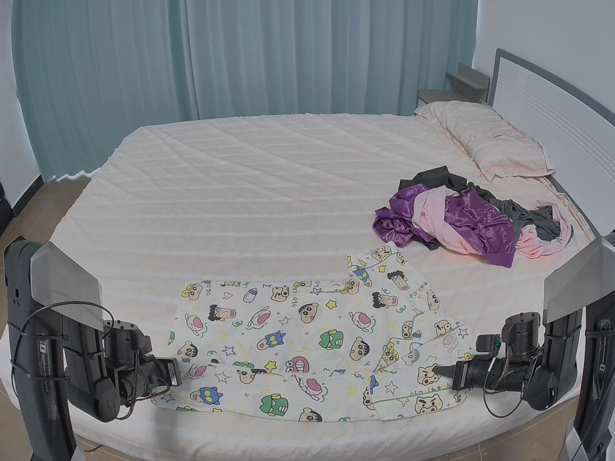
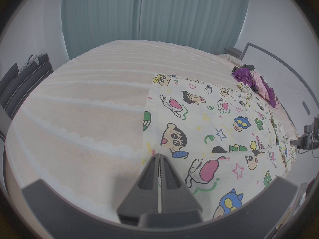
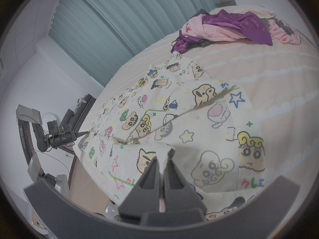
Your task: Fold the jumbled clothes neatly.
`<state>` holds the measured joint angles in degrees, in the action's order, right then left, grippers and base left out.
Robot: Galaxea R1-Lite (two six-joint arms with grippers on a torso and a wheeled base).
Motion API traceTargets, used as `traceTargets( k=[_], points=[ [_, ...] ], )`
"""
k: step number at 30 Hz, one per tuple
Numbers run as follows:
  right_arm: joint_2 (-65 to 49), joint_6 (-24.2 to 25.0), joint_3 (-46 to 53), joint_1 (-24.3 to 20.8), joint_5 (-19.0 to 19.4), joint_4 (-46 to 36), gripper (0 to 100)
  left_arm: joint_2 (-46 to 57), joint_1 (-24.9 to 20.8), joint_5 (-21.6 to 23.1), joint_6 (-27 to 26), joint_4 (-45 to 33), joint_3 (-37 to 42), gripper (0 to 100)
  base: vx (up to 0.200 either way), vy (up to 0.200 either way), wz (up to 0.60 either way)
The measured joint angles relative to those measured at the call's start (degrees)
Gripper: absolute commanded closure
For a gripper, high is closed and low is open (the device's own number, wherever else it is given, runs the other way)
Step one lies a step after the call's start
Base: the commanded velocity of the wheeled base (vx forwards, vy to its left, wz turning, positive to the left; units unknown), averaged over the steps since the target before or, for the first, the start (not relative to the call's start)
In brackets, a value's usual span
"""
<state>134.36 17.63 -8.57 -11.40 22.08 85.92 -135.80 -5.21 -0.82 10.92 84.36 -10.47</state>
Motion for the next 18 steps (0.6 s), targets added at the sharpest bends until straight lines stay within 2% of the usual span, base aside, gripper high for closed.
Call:
traceTargets(
  k=[18],
  points=[
    [-0.32, 2.0, -7.57, 0.6, -5.33, -0.06, 100, -1.38, 0.33, -2.07, 0.84, 0.0, -2.32, 100, 0.0, 0.0, 0.0]
  ],
)
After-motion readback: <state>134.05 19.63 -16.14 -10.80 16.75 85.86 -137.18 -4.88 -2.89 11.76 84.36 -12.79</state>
